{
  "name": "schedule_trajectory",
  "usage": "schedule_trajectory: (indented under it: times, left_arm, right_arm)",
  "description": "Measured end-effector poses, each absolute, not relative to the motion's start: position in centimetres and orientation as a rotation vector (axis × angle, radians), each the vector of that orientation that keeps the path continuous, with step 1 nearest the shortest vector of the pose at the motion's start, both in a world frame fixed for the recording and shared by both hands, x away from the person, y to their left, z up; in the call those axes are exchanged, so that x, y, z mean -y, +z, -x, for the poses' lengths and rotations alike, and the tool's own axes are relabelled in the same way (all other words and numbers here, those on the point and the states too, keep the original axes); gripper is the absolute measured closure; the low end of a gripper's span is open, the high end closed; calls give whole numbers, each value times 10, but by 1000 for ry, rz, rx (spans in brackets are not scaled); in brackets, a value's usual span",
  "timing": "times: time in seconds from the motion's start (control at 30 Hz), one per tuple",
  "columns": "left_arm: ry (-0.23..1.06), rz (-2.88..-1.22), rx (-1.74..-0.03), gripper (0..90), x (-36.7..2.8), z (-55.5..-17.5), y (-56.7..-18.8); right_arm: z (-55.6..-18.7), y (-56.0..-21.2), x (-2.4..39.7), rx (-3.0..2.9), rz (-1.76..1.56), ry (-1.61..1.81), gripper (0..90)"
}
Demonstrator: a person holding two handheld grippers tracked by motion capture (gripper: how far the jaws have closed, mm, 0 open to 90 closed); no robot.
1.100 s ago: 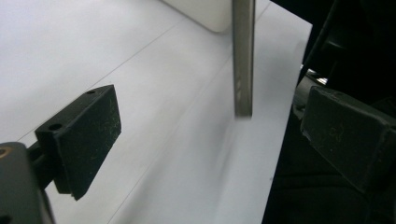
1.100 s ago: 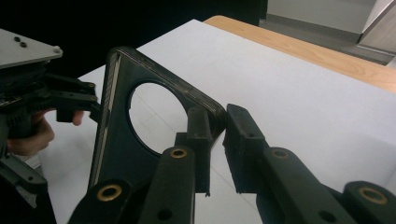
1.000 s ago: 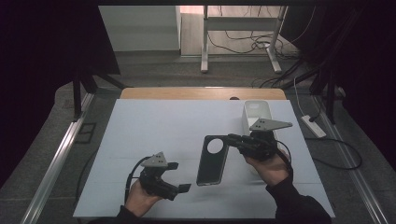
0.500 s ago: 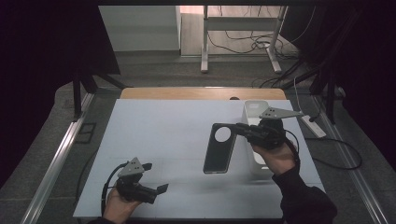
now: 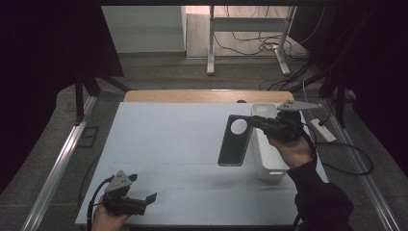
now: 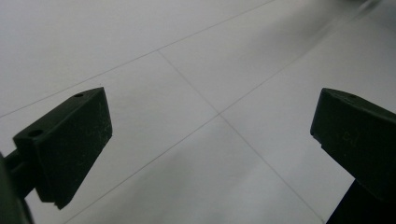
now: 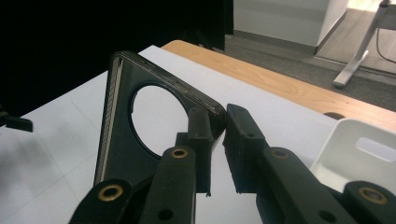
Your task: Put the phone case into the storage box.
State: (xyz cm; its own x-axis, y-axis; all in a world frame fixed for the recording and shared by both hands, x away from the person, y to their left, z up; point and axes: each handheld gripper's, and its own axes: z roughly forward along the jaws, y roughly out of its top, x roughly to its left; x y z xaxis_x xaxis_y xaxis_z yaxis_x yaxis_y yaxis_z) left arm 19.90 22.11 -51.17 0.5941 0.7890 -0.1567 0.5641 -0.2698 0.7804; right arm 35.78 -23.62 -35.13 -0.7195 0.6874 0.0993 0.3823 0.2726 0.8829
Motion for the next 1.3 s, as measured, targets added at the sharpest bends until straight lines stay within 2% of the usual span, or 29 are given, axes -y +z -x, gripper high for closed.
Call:
schedule_trajectory:
  times: [0.47,0.83,1.3]
  left_arm:
    - [373,-1956,-1111,0,-237,-190,-518]
    - [412,-1992,-1109,0,-233,-187,-517]
    - [395,-1978,-1118,0,-235,-188,-518]
  right_arm:
    - [-375,-338,247,-2203,-983,1405,800]
    - [-387,-334,258,-2171,-1002,1394,801]
    - [-404,-327,267,-2140,-1011,1348,802]
